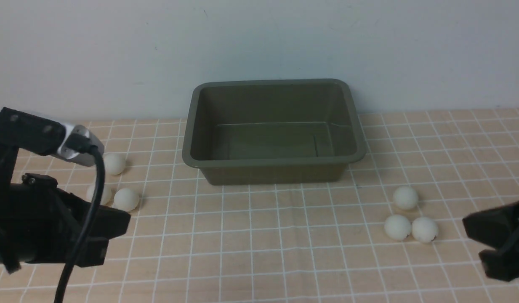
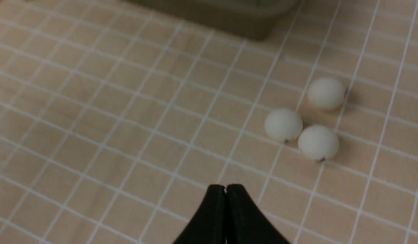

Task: Put the table tennis balls into the box on the light coffee tablecloth.
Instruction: 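Reach for and grasp a ping pong ball on the table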

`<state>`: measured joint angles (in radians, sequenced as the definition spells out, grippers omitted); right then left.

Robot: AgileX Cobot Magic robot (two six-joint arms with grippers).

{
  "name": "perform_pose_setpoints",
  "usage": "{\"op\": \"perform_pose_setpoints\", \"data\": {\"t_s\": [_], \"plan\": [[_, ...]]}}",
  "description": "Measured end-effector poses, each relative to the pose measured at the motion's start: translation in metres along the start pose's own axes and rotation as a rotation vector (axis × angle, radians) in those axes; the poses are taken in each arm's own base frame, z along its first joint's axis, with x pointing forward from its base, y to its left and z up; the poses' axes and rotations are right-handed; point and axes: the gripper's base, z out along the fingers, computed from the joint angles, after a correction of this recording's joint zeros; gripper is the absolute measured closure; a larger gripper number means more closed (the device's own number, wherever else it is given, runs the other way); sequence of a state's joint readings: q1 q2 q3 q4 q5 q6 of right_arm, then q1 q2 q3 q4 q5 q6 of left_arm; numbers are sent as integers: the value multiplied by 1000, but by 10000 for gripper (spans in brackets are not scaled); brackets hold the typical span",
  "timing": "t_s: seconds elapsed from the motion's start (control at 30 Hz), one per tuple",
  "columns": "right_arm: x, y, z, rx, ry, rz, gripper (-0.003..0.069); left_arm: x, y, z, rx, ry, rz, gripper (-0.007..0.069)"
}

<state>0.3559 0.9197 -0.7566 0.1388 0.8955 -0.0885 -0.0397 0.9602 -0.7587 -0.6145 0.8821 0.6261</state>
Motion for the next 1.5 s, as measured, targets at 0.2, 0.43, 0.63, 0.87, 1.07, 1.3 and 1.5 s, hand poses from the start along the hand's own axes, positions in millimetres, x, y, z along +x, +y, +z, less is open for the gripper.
{"op": "perform_pose_setpoints", "data": {"t_s": [0.2,0.43,0.63,0.87,1.07,1.3,1.5], "plan": [[0,-13,29,111,145,3,677,-3,26,0,-245,127,-123,693],[2,-22,39,206,217,-2,669,6,40,-3,-404,207,-234,693],[4,-23,38,225,237,38,592,8,40,-4,-415,231,-235,693],[4,-22,38,212,233,79,381,8,40,-4,-415,231,-235,693],[-1,-23,47,211,203,-5,142,8,40,-4,-415,231,-235,693],[-21,-28,87,213,267,-87,36,8,40,-4,-415,230,-236,693],[-49,-32,129,198,334,-163,36,8,40,-4,-414,230,-236,693]]}}
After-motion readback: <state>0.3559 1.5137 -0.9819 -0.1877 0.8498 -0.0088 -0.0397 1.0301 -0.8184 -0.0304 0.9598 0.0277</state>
